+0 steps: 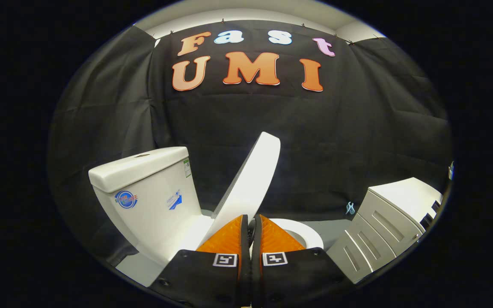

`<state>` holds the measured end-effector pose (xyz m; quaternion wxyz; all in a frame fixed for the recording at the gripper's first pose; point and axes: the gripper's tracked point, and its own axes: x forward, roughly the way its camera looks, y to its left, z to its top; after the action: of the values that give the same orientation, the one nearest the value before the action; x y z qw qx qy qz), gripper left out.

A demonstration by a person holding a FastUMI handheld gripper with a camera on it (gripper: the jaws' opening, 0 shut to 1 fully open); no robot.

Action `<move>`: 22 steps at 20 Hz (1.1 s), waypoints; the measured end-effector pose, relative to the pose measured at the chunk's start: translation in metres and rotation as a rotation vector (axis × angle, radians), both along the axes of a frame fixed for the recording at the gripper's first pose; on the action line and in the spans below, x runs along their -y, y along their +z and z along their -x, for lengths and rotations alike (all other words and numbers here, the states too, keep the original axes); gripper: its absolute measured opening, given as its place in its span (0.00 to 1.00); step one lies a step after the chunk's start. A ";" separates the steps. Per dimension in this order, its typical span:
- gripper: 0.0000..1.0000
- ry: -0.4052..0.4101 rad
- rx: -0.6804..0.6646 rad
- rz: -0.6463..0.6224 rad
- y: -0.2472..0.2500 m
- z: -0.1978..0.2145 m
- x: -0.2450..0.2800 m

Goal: Open the toilet lid.

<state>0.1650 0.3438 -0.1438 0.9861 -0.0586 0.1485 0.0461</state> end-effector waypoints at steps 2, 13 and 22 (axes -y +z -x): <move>0.08 -0.009 0.011 0.001 0.003 0.001 -0.010; 0.08 0.058 0.066 0.066 0.024 0.002 -0.081; 0.08 0.094 0.088 0.089 0.029 0.005 -0.132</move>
<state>0.1604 0.4761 -0.1152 0.9848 -0.1113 0.1040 0.0831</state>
